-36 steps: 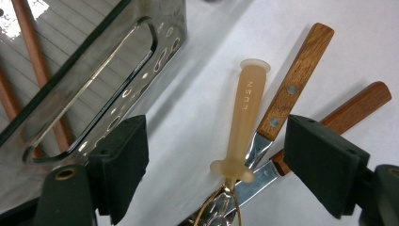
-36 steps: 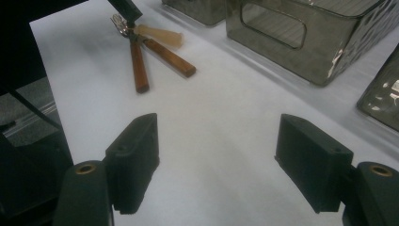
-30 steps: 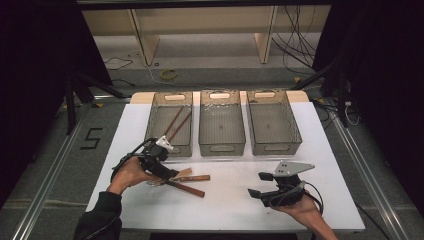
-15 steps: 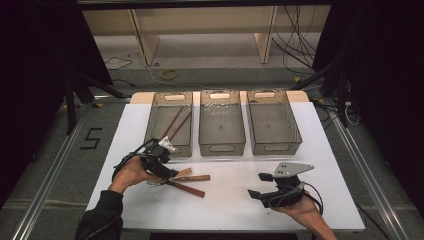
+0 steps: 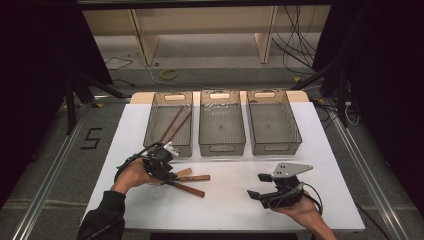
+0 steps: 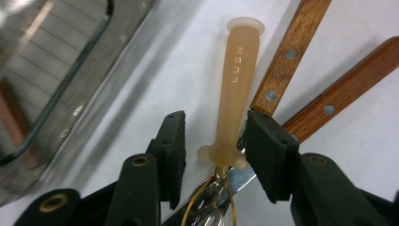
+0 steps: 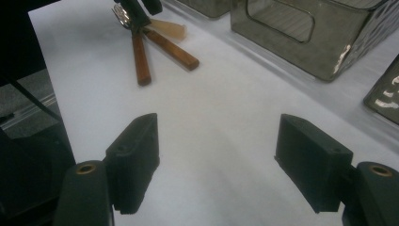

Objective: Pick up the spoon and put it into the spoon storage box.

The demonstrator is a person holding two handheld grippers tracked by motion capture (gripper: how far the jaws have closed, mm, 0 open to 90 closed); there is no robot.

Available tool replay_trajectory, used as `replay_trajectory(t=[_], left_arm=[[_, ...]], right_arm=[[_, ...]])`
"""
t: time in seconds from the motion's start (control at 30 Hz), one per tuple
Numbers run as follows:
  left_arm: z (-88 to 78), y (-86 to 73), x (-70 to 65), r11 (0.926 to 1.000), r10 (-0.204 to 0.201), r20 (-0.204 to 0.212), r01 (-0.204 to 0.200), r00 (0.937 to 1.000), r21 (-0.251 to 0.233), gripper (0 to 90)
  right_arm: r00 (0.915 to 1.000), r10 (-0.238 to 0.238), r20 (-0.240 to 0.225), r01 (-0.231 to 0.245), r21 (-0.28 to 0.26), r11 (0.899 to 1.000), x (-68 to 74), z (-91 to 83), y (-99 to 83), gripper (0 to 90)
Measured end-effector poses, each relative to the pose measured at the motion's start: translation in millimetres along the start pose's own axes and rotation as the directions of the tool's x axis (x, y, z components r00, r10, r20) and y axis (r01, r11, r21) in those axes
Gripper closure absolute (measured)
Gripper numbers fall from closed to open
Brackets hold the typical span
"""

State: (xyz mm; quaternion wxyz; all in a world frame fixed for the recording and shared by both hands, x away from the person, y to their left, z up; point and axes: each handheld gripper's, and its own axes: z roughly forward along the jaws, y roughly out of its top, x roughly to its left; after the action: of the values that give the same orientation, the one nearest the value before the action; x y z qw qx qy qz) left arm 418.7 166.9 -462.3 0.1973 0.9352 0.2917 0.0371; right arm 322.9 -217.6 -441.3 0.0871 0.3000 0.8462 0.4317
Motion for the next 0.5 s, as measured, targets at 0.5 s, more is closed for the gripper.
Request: replay_trajectory(t=[0.5], left_arm=[[1.6, -0.9, 7.5, 0.9969, -0.077, 0.031, 0.078, 0.9965, -0.013, 64.3]], right_arm=[[1.0000, -0.003, -0.005, 0.003, 0.008, 1.000, 0.5, 1.7, -0.4, 31.5]])
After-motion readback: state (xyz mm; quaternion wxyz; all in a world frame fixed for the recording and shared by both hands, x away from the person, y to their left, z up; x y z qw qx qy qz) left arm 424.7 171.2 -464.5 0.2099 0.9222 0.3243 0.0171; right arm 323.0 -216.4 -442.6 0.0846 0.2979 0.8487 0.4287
